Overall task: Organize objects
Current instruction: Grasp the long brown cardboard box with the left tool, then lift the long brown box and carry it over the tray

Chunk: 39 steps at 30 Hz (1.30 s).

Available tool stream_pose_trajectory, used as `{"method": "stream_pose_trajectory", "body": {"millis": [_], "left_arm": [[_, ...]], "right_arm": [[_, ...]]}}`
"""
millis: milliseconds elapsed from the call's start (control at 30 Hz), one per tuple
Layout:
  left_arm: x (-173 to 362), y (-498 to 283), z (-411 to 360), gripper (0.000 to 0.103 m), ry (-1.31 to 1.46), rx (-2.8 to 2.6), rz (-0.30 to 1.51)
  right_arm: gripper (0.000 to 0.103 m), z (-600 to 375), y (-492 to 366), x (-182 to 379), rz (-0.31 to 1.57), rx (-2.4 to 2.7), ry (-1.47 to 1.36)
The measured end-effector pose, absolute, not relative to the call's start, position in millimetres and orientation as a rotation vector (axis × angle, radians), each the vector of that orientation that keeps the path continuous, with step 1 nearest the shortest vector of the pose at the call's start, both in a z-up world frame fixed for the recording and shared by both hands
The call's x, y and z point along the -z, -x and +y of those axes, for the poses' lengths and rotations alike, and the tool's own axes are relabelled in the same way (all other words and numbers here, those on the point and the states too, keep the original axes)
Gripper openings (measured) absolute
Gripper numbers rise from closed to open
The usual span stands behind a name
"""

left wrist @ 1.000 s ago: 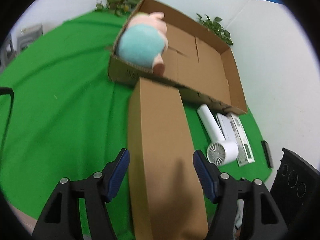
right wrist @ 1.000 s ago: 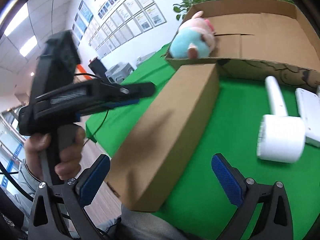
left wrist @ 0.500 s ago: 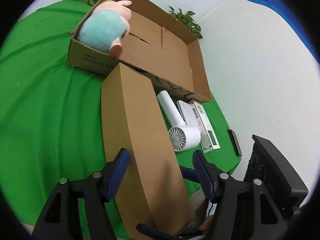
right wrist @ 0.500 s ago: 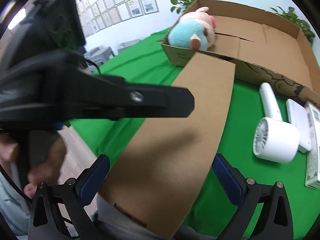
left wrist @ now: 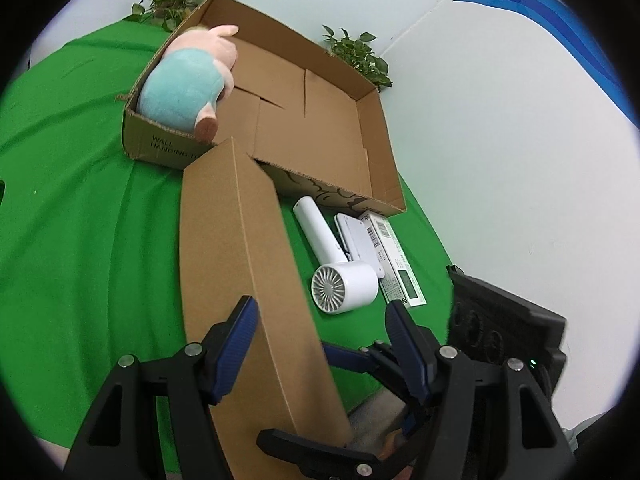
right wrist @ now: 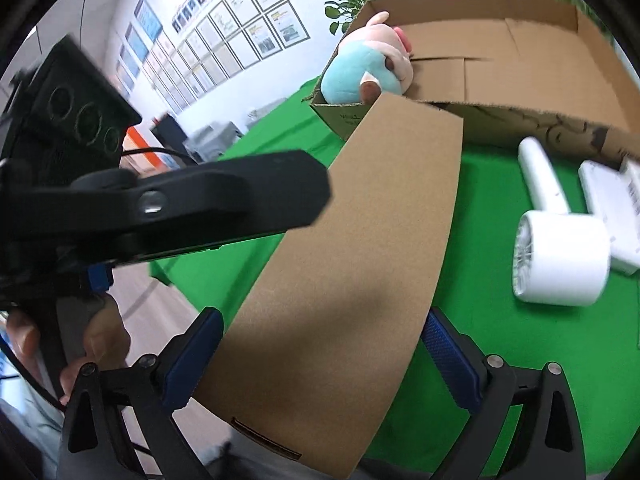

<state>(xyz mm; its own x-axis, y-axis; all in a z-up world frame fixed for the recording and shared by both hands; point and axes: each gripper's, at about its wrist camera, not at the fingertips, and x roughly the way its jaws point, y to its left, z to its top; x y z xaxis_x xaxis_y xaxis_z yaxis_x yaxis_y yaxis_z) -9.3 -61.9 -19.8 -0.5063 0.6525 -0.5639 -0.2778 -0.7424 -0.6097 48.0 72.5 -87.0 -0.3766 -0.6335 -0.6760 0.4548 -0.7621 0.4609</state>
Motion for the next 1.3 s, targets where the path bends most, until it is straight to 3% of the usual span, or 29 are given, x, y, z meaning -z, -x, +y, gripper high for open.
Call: {"method": "stream_pose_trajectory", "body": {"millis": [100, 133, 233, 367, 467, 633, 700, 967, 1133, 1300], "left_arm": [[12, 9, -60, 0.062, 1.079, -2.233, -0.604], [14, 11, -55, 0.052, 1.096, -2.167, -0.608], [26, 16, -31, 0.051, 1.188, -2.164, -0.511], [28, 19, -31, 0.051, 1.169, -2.157, -0.538], [10, 12, -52, 0.051, 1.080, -2.241, -0.563], [-5, -2, -100, 0.068, 1.048, -2.473, -0.603], [3, -5, -114, 0.071, 1.114, -2.527, -0.624], [61, -13, -116, 0.071, 1.318, -2.349, -0.796], [66, -15, -103, 0.071, 1.291, -2.251, -0.812], [58, -14, -86, 0.071, 1.266, -2.243, -0.711]], "right_arm": [[0.098, 75, -42, 95, -0.387, 2.043, -1.173], [0.098, 77, -39, 98, -0.416, 2.017, -1.159], [0.095, 79, -33, 99, -0.468, 1.938, -1.111], [0.103, 90, -42, 90, -0.339, 2.102, -1.082], [0.103, 106, -44, 92, -0.358, 2.139, -1.111], [0.103, 107, -46, 84, -0.280, 2.174, -1.082], [0.103, 99, -50, 80, -0.235, 2.161, -1.072], [0.103, 42, -65, 83, 0.015, 2.141, -1.102], [0.103, 25, -73, 92, 0.074, 2.176, -1.174], [0.103, 22, -73, 99, 0.160, 2.281, -1.202]]}}
